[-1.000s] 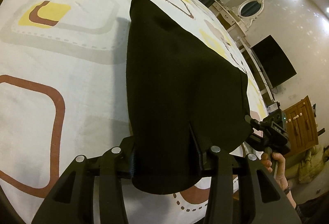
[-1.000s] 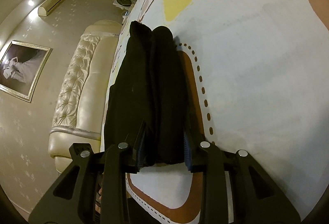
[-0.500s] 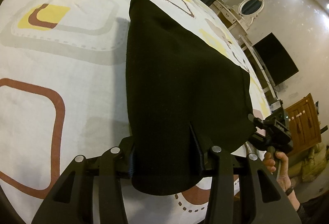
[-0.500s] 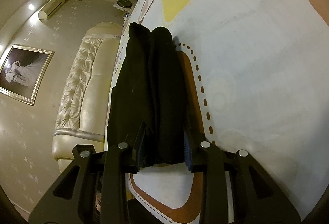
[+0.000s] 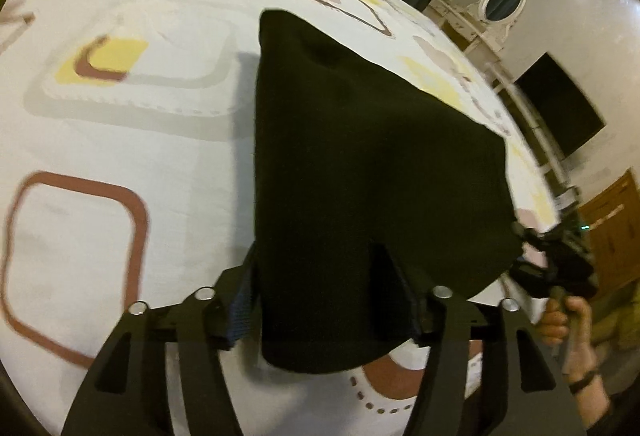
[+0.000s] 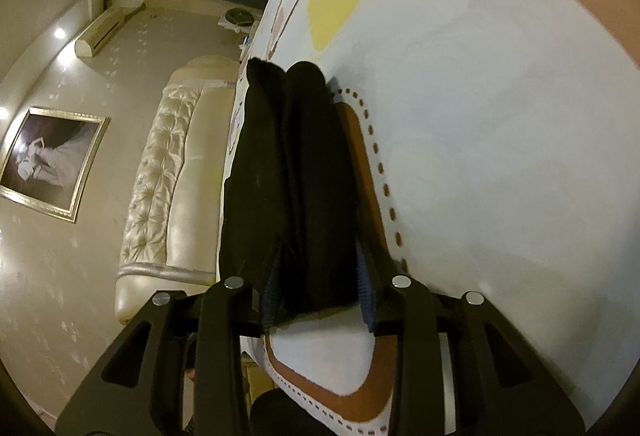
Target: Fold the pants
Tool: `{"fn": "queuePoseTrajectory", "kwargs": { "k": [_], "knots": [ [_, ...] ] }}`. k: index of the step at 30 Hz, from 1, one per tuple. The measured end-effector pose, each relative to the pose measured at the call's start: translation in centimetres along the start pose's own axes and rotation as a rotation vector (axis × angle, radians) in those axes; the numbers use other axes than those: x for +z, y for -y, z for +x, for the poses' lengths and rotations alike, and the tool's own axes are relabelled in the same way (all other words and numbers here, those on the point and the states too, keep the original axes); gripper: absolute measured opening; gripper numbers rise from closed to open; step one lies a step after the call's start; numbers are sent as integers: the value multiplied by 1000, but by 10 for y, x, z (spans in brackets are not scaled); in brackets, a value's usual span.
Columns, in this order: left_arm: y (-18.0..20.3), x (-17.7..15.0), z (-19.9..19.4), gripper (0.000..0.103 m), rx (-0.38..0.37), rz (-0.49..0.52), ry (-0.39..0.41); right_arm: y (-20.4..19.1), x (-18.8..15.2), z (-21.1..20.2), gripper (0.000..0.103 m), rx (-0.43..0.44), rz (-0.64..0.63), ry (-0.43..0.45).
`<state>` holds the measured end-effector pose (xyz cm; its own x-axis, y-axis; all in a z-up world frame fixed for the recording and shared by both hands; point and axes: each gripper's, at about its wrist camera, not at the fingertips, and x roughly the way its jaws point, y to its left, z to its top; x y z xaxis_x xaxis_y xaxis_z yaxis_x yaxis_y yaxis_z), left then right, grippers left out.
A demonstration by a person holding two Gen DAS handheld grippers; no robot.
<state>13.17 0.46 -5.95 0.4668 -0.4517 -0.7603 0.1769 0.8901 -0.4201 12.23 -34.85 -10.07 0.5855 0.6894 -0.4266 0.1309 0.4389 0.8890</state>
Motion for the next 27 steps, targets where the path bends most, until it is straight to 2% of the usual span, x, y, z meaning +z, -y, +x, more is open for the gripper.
{"fn": "queuePoseTrajectory", "kwargs": {
  "k": [2, 3, 7, 10, 11, 12, 14, 15, 19, 22, 27],
  "knots": [
    [5, -4, -7, 65, 51, 17, 20, 3, -5, -10, 32, -11, 17, 12],
    [8, -6, -12, 71, 90, 21, 35, 3, -7, -13, 32, -18, 20, 15],
    [15, -18, -31, 76, 183, 22, 75, 5, -22, -31, 32, -88, 12, 7],
    [23, -29, -44, 77, 249, 39, 100, -9, -40, -40, 34, -217, -93, 10],
    [27, -33, -48, 77, 272, 49, 103, -20, -51, -43, 39, -286, -158, 27],
    [31, -38, -52, 77, 289, 62, 106, -25, -56, -44, 44, -314, -187, 35],
    [36, -46, -61, 77, 309, 66, 115, -43, -72, -45, 46, -412, -268, 69],
    [38, -49, -66, 77, 313, 64, 126, -50, -76, -43, 46, -433, -289, 78],
    [48, -56, -85, 82, 346, 61, 186, -88, -98, -34, 49, -492, -422, 118],
    [53, -59, -98, 86, 365, 70, 235, -113, -115, -23, 56, -547, -527, 138],
    [62, -61, -95, 86, 387, 129, 226, -128, -127, -12, 64, -630, -630, 154]
  ]
}}
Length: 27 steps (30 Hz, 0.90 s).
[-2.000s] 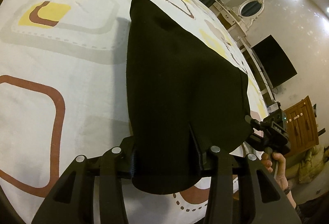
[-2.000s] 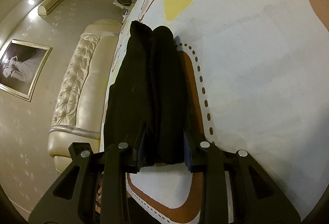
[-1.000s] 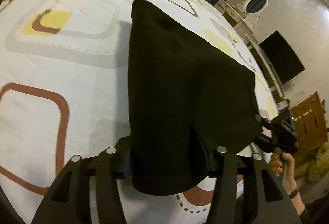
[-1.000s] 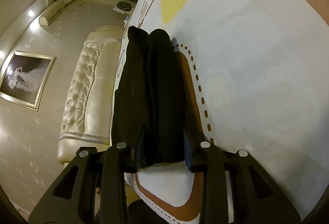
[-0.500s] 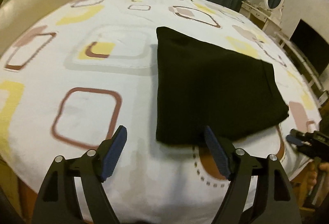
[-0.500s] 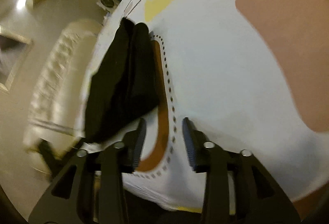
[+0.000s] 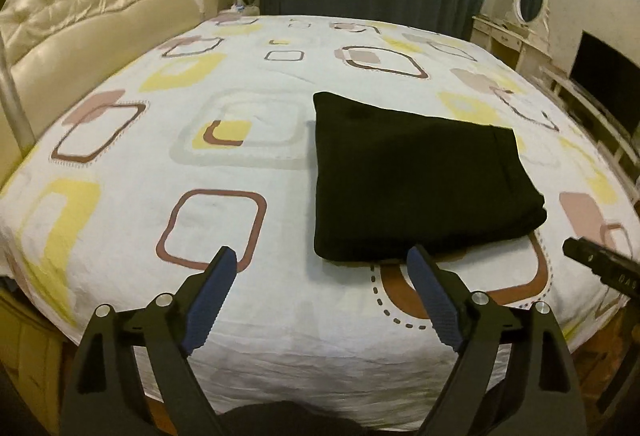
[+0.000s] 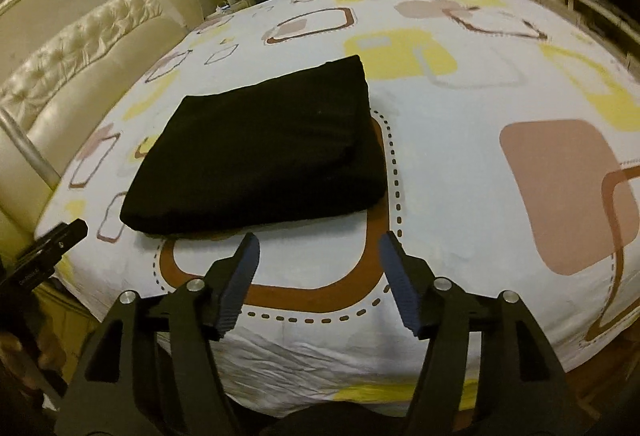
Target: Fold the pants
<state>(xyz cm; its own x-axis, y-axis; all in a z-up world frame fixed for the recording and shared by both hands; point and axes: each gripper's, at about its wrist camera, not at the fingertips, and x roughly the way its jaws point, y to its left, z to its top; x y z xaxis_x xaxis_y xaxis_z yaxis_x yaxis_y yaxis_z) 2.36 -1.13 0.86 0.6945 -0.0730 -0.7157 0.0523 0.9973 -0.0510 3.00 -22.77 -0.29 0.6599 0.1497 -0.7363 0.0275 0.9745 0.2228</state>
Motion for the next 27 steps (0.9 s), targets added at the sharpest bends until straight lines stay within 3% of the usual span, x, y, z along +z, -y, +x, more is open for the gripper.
{"fn": "queuePoseTrajectory", "kwargs": {
  "k": [10, 20, 27],
  "knots": [
    [7, -4, -1, 86, 26, 18, 46, 2, 1, -8, 71, -86, -41, 38],
    [7, -4, 2, 86, 49, 8, 26, 1, 1, -11, 76, -84, -44, 49],
    [5, -2, 1, 86, 10, -4, 18, -3, -3, -10, 77, -83, -58, 37]
  ]
}}
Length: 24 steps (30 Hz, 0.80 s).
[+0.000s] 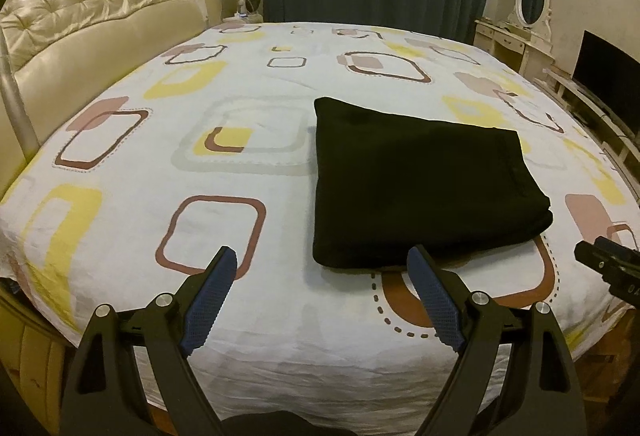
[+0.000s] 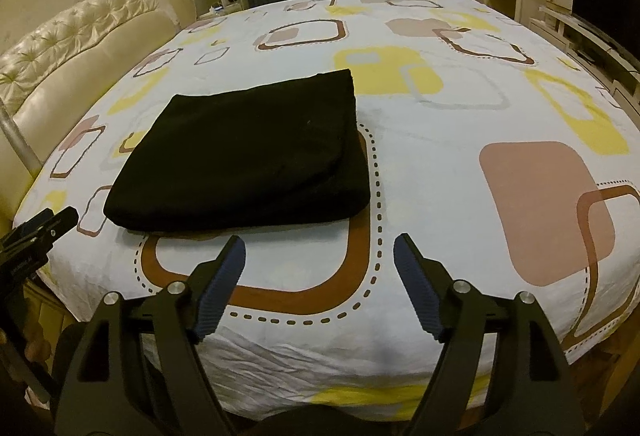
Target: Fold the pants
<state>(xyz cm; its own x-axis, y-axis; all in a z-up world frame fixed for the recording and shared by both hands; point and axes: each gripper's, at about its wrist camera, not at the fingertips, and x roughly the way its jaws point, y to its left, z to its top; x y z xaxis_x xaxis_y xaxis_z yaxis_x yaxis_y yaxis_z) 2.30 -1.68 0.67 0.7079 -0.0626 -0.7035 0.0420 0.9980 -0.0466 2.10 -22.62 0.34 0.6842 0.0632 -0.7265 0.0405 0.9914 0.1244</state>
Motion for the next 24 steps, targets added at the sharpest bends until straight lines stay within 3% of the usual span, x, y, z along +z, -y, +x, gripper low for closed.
{"fn": "queuePoseTrajectory", "kwargs": {
  "k": [16, 22, 24],
  "knots": [
    [9, 0, 2, 86, -29, 54, -17, -8, -5, 5, 77, 12, -15, -25],
    [6, 3, -2, 88, -139, -14, -5, -10, -5, 6, 77, 15, -19, -24],
    [11, 7, -4, 88, -198, 19, 3, -11, -6, 7, 77, 13, -25, -24]
  ]
}}
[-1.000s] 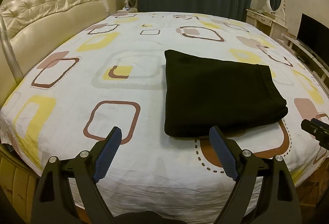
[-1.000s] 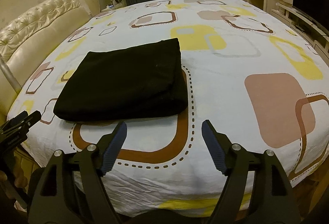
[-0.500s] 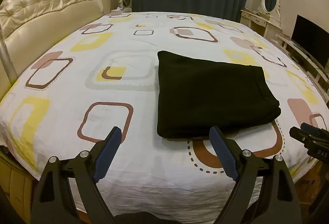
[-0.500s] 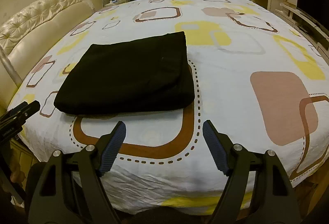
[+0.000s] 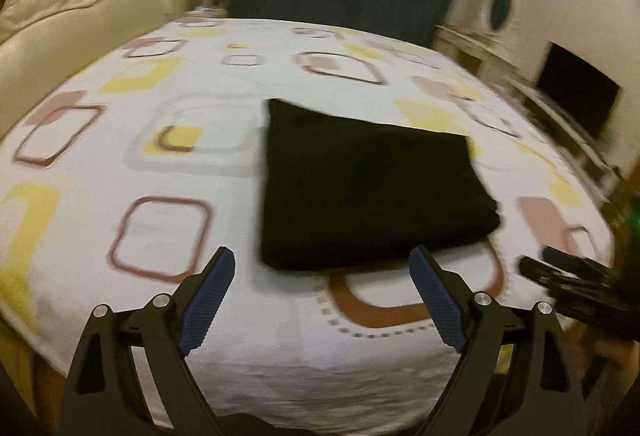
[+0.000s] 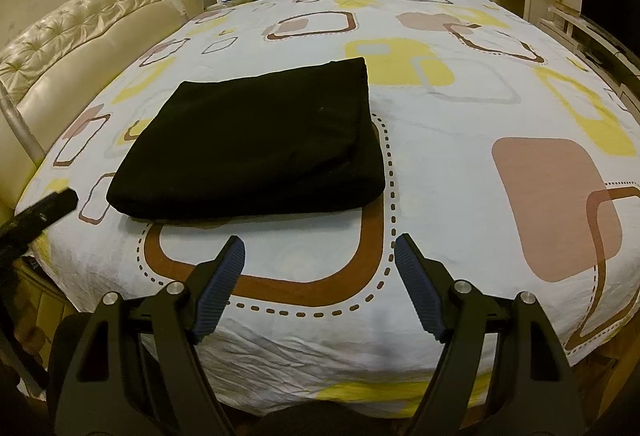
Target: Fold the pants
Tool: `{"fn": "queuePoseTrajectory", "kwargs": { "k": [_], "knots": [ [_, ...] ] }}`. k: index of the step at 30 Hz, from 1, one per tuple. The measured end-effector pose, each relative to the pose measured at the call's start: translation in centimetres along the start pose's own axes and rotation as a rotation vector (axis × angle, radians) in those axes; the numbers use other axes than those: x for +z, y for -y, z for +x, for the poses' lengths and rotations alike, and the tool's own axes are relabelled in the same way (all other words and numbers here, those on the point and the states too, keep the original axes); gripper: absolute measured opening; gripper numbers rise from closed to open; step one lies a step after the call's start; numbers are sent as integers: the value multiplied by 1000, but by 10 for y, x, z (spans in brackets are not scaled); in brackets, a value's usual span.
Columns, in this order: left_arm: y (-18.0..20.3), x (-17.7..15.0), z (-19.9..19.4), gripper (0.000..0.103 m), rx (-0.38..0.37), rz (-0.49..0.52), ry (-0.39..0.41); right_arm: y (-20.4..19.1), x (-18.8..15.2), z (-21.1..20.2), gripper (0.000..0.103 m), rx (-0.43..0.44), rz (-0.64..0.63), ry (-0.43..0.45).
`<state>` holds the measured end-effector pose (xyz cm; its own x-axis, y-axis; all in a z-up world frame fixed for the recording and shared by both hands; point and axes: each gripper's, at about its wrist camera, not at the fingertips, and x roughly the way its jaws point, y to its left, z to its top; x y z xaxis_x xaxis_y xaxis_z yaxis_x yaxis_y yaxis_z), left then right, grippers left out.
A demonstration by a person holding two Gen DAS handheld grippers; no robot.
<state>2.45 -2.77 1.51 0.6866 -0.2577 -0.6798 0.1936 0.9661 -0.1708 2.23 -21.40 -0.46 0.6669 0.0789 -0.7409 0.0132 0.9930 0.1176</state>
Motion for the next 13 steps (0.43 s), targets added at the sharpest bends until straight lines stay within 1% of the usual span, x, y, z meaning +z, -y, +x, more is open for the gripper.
{"fn": "queuePoseTrajectory", "kwargs": {
  "k": [2, 4, 5, 7, 10, 13],
  "knots": [
    [8, 0, -4, 88, 21, 43, 33, -1, -1, 1, 77, 0, -2, -2],
    [12, -2, -4, 88, 9, 47, 21, -1, -1, 1, 77, 1, 0, -4],
    [14, -3, -4, 88, 17, 52, 19, -1, -1, 1, 77, 3, 4, -4],
    [18, -4, -3, 88, 65, 66, 28, 0, -1, 1, 77, 7, 8, -5],
    [16, -3, -2, 88, 74, 70, 28, 4, 0, 2, 77, 11, 17, -8],
    [13, -2, 3, 88, 111, 81, 17, 8, 0, 2, 77, 19, 37, -13]
  ]
}}
